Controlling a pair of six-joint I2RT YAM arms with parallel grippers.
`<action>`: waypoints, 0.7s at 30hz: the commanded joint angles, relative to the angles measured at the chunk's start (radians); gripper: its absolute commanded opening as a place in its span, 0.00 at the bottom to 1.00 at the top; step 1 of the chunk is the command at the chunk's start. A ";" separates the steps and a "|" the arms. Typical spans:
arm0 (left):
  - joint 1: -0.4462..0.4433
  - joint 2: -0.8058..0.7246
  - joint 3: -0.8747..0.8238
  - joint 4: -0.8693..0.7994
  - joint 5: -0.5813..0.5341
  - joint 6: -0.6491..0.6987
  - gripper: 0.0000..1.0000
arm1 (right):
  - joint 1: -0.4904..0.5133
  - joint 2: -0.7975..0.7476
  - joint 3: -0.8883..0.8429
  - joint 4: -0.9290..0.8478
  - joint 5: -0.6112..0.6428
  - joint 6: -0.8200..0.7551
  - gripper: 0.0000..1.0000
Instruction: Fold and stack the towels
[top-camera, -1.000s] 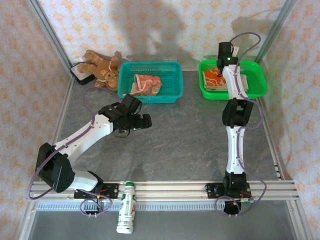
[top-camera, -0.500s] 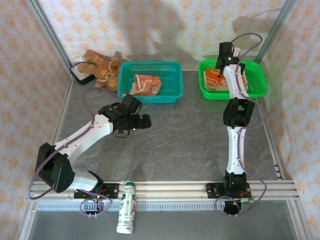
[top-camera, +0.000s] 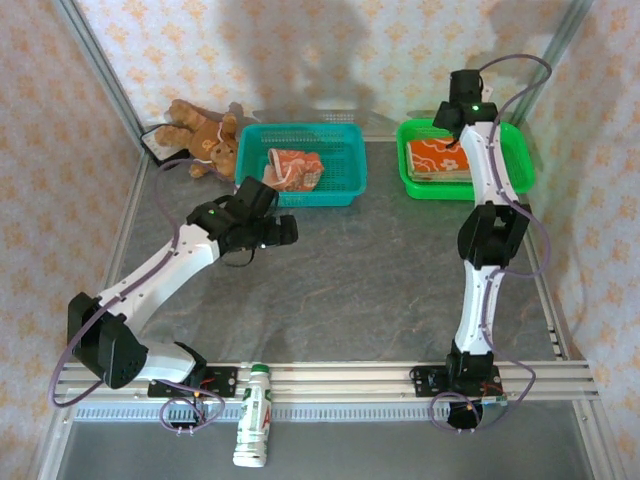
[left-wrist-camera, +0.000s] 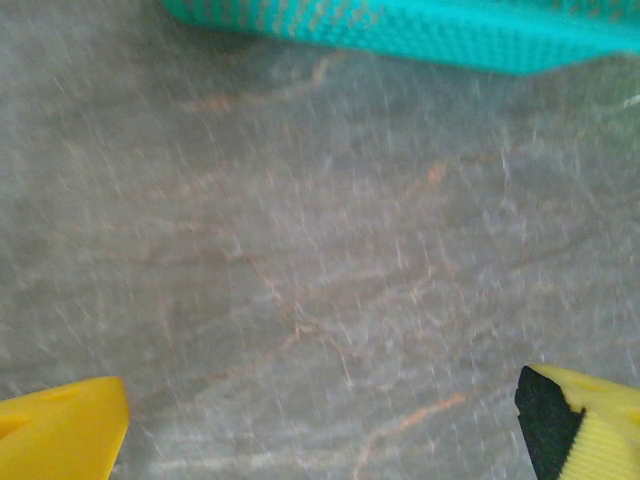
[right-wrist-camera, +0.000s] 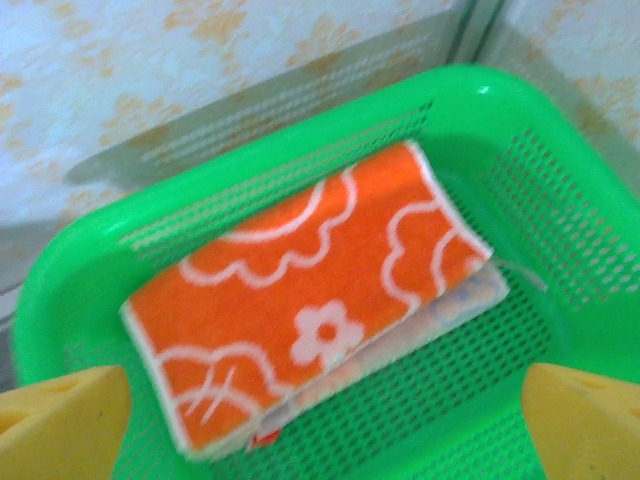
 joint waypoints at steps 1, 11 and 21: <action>0.057 0.039 0.068 0.031 -0.081 0.089 1.00 | 0.048 -0.140 -0.099 0.002 -0.116 0.023 0.99; 0.167 0.362 0.368 0.081 -0.105 0.194 0.90 | 0.124 -0.469 -0.460 0.082 -0.296 0.112 0.99; 0.188 0.794 0.760 0.035 -0.042 0.291 0.92 | 0.146 -0.733 -0.783 0.128 -0.296 0.172 0.99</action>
